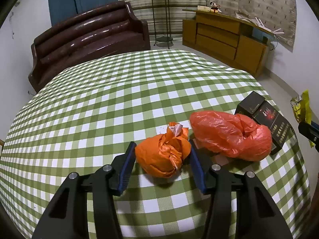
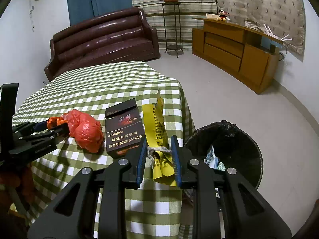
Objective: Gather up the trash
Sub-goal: 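Grasp the orange plastic bag with the left tool while the right tool holds the yellow wrapper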
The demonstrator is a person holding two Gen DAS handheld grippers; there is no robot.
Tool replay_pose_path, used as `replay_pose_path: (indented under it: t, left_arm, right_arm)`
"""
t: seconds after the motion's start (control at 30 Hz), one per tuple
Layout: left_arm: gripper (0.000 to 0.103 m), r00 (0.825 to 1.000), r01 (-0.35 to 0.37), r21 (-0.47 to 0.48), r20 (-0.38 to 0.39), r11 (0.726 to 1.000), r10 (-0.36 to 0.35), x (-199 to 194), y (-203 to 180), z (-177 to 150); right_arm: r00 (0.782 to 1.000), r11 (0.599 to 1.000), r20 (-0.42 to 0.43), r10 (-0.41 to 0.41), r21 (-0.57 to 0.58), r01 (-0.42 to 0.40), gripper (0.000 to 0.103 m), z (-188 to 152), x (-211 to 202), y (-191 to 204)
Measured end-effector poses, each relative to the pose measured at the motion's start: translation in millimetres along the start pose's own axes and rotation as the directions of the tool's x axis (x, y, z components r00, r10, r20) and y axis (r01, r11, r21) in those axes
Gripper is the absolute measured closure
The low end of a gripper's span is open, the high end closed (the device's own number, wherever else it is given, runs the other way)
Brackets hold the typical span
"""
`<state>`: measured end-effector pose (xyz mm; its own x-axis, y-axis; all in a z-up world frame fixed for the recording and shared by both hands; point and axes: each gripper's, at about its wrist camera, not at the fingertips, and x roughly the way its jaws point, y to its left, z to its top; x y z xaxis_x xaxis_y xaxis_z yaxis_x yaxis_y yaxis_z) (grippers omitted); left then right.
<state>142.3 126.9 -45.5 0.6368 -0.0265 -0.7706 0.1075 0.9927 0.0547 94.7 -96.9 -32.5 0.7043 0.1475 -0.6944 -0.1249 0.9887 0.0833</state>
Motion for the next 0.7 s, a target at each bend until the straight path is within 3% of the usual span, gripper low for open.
replay_pose_path:
  t: [0.47, 0.7]
  left_arm:
    - [0.053, 0.997, -0.027, -0.01, 0.066, 1.0, 0.027, -31, -7, -9]
    - [0.053, 0.995, -0.005, -0.008, 0.101, 1.0, 0.005, -50, -24, -7]
  right_arm:
    - [1.0, 1.0, 0.013, -0.001, 0.002, 0.001, 0.08, -2, -3, -2]
    - [0.999, 1.0, 0.03, -0.015, 0.011, 0.015, 0.08, -4, -13, -8]
